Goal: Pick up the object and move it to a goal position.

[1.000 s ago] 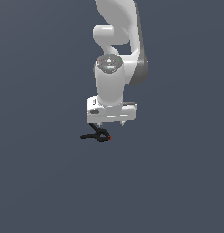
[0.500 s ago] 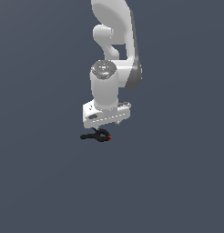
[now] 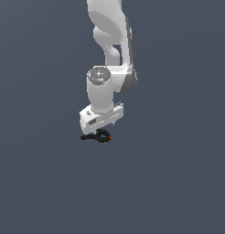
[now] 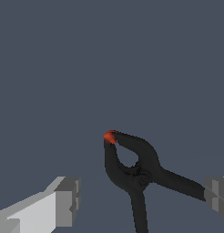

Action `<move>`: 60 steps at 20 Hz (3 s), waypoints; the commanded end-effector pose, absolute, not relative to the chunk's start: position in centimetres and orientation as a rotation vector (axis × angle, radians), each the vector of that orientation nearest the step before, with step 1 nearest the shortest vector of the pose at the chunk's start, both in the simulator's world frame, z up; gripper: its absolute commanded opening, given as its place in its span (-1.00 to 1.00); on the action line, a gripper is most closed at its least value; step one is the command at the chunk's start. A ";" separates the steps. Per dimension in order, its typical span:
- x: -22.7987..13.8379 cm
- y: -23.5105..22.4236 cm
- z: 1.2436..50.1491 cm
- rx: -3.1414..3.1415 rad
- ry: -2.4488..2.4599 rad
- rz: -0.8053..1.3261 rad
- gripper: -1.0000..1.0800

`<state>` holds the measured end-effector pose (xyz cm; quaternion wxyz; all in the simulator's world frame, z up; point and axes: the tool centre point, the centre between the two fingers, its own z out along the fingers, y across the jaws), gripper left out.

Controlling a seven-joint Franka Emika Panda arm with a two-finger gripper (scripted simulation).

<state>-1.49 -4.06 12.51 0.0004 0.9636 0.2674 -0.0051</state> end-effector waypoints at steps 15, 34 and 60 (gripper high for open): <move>-2.9 -6.8 9.0 2.788 1.443 -0.011 0.92; -3.9 -8.2 6.9 2.584 1.787 0.000 0.92; -3.9 -8.2 1.9 2.583 1.788 0.000 -1.00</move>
